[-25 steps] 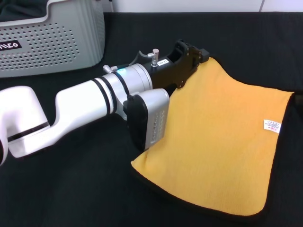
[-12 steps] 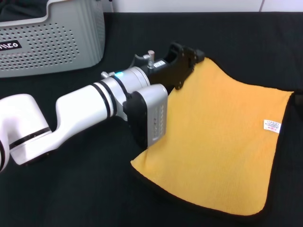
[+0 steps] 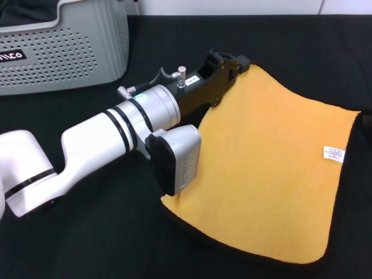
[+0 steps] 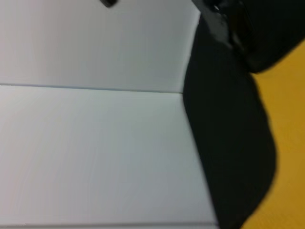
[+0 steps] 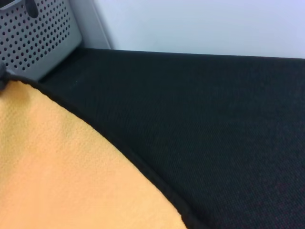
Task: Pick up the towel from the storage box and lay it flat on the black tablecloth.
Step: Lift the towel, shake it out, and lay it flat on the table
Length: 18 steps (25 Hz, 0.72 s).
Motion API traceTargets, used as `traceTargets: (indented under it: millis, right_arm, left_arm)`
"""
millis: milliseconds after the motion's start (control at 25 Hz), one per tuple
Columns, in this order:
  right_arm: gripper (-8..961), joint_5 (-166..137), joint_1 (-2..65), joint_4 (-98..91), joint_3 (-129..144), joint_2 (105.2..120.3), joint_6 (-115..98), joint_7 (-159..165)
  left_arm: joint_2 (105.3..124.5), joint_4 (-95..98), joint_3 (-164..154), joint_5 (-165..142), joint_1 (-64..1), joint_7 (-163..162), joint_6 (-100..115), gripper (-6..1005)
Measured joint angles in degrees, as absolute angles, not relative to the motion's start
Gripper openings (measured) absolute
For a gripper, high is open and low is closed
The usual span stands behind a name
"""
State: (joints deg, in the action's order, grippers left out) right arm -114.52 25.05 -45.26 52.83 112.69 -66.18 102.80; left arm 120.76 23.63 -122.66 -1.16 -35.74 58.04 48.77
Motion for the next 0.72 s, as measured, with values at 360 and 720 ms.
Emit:
traceTargets:
  millis: [360, 720]
  right_arm:
    - [65, -114.5, 25.0, -46.2, 53.1, 113.05, -66.1, 102.7]
    - [68, -114.5, 25.1, -46.7, 53.3, 113.36, -66.1, 102.7]
  left_arm:
    - [120.76, 19.1, -124.0, 2.7, -38.6, 55.1, 41.4, 22]
    - [120.76, 17.5, -125.4, 3.0, -40.3, 55.0, 38.1, 22]
